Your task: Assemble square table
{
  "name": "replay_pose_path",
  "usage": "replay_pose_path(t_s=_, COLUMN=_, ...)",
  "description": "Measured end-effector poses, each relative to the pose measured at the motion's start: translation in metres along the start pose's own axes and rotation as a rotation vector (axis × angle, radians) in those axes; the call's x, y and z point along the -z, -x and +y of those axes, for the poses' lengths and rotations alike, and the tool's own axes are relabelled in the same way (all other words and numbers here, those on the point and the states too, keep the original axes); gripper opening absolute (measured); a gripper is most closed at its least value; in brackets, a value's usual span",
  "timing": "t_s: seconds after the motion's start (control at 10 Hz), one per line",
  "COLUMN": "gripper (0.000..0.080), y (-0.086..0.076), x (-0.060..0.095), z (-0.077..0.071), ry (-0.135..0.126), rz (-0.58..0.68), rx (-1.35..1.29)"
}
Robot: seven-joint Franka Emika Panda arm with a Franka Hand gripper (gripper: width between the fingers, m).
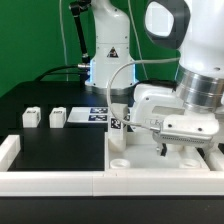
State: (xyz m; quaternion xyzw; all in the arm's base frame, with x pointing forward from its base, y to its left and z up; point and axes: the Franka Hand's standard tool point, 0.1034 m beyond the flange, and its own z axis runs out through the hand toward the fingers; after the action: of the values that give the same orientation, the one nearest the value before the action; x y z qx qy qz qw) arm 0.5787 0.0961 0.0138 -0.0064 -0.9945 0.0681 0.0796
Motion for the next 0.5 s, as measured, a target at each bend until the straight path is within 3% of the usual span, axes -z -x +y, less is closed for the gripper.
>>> replay_pose_path(t_s=0.1, gripper=0.0632, y=0.0001, x=-0.0005, z=-0.0014, ry=-0.001, rz=0.001, rx=-0.002)
replay_pose_path(t_s=0.5, gripper=0.0648, y=0.0009, x=0.0007, z=-0.0023, ry=-0.001, rz=-0.002, rx=-0.006)
